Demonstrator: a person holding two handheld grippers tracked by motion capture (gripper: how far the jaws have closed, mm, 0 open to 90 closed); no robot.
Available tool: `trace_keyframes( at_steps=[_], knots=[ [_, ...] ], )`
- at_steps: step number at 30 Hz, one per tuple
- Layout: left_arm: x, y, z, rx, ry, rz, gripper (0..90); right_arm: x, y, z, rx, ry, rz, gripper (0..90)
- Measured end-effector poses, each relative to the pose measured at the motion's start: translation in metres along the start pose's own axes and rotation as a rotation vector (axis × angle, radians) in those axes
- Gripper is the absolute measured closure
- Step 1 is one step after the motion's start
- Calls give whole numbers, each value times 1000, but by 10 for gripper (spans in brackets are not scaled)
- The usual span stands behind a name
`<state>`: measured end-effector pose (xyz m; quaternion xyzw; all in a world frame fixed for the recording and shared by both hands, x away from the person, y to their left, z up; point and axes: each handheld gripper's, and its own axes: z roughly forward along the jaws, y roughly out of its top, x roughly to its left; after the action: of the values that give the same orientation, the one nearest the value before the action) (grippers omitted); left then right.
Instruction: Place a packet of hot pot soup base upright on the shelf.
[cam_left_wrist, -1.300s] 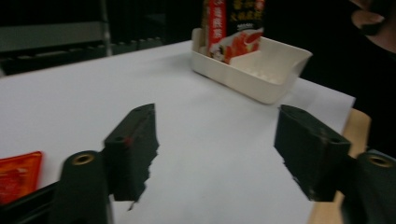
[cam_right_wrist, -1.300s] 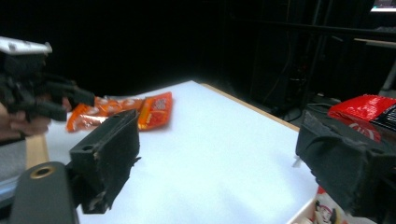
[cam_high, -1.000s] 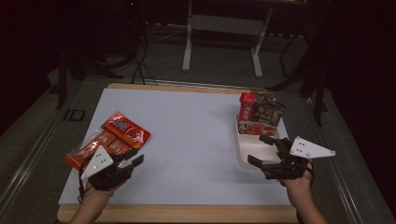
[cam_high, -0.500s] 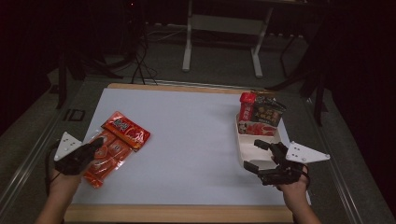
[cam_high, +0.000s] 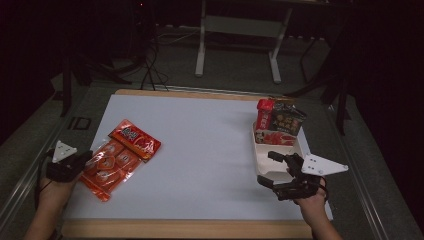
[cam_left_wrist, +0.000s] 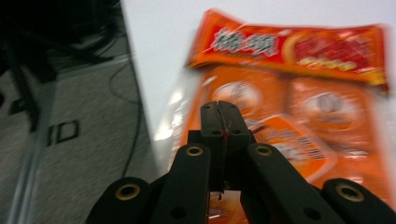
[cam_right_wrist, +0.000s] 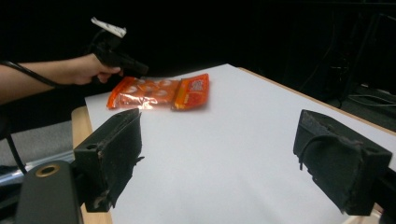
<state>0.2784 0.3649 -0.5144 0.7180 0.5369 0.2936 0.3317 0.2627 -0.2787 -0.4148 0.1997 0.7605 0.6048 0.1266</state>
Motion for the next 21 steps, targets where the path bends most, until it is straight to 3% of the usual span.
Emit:
trace_keyframes(
  at_steps=[4,9,15,21],
  knots=[
    [11,-4,9,65,43,4,900,0,0,0,-6,7,3,152],
    [20,-5,18,145,60,1,900,0,0,1,-2,10,-1,152],
    [15,3,25,238,54,57,900,0,0,0,-3,8,4,152],
    [11,0,21,231,8,42,900,0,0,0,-2,11,3,153]
  ],
)
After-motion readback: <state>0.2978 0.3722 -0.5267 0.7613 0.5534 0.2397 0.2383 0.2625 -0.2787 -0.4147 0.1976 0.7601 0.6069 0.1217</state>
